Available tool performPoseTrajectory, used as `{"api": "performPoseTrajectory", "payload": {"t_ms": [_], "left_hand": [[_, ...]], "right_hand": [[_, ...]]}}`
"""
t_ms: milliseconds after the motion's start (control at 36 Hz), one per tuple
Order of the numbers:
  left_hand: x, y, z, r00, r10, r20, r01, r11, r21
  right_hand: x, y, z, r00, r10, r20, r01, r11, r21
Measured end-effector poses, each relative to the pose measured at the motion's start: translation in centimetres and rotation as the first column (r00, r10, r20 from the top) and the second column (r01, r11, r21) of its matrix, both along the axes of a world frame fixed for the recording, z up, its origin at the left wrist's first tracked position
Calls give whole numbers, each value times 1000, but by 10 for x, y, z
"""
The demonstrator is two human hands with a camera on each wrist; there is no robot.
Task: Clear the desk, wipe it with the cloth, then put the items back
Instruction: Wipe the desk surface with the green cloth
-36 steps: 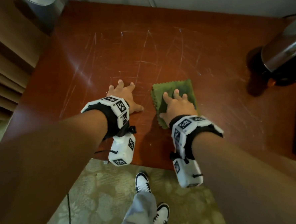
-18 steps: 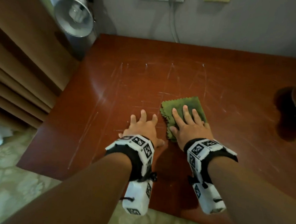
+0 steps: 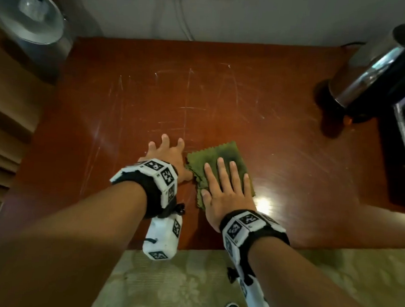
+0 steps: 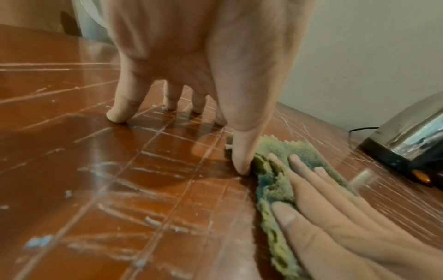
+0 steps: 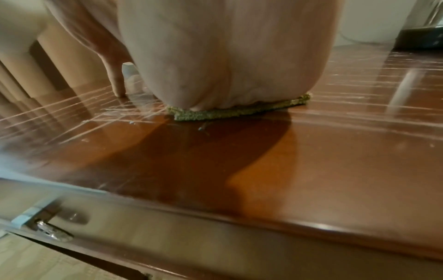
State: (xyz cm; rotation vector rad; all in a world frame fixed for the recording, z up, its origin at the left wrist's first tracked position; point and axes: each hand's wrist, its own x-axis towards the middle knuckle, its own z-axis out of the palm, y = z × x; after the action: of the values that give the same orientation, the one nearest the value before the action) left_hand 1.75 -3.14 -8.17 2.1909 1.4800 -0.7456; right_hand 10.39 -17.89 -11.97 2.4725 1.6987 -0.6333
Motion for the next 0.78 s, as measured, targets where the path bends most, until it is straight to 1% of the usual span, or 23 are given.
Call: {"api": "performPoseTrajectory", "payload": {"t_ms": [83,139,222,278,389,472,528,639,778], "left_hand": [[2,1,1,1000,22,4,-22,1000,-9],[4,1,2,999,37,12,-37,999,-14],[4,1,4,998,56,23,-56,998,-21],[2,-1,5,997,69,25,-68,997,-28],[2,0,4,996,85,38,-84,996,-35],[0,0,4,997,67,39,-66,997,-32],[-1,0,4,998,55,39,-54,998,-32],[-2,0,4,999,35,33,-34,999,-37],[-5,-3,1,999,15,32,-14,999,-36]], "right_hand": [[-2,5,-4,1000,-15,16,14,999,42],[-2,16,-4,999,-22,25,21,999,32],[4,44,-3,999,-51,-10,51,999,11],[7,61,-2,999,-45,-4,45,999,-11],[11,72,-1,999,-42,-4,41,999,-26],[12,69,7,1000,-13,15,14,999,-41],[15,64,17,1000,3,9,-2,996,-89],[18,32,30,1000,4,-3,-5,986,-164],[25,20,38,997,-32,-72,13,969,-246]]}}
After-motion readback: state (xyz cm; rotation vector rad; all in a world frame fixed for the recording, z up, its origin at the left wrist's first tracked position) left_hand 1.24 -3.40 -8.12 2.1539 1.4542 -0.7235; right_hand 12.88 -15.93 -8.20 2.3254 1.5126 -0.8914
